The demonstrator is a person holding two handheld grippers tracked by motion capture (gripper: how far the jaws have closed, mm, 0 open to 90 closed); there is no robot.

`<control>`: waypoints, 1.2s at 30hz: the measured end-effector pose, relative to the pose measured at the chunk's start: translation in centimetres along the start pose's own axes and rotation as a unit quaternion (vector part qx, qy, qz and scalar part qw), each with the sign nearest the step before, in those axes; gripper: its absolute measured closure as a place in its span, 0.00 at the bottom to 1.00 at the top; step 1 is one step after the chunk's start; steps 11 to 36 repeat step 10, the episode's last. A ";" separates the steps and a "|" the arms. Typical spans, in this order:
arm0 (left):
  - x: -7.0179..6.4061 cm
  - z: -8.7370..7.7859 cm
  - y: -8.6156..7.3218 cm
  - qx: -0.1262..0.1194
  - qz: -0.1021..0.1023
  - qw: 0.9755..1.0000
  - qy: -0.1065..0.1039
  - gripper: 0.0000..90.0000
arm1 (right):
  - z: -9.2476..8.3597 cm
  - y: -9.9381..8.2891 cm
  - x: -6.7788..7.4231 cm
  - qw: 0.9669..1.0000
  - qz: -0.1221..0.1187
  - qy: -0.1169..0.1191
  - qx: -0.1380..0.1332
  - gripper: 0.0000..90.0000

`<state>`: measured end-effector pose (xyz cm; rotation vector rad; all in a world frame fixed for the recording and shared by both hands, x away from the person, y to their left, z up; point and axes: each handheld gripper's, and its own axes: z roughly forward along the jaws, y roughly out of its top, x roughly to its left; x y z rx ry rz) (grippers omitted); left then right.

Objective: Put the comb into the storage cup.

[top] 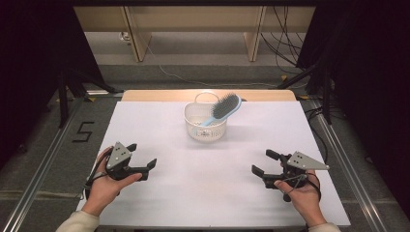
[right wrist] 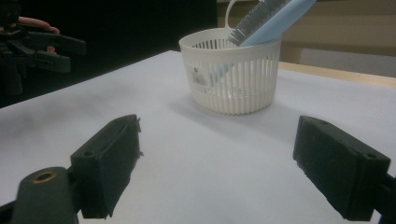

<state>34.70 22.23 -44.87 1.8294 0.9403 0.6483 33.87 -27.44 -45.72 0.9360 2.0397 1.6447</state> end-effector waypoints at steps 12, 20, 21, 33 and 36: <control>-0.1 0.2 -0.5 -0.001 0.005 1.000 -0.001 0.12 | 0.0 0.0 -0.1 1.000 0.000 -0.001 0.001 0.17; -0.1 0.2 -0.5 -0.001 0.005 1.000 -0.001 0.12 | 0.0 0.0 -0.1 1.000 0.000 -0.001 0.001 0.17; -0.1 0.2 -0.5 -0.001 0.005 1.000 -0.001 0.12 | 0.0 0.0 -0.1 1.000 0.000 -0.001 0.001 0.17; -0.1 0.2 -0.5 -0.001 0.005 1.000 -0.001 0.12 | 0.0 0.0 -0.1 1.000 0.000 -0.001 0.001 0.17; -0.1 0.2 -0.5 -0.001 0.005 1.000 -0.001 0.12 | 0.0 0.0 -0.1 1.000 0.000 -0.001 0.001 0.17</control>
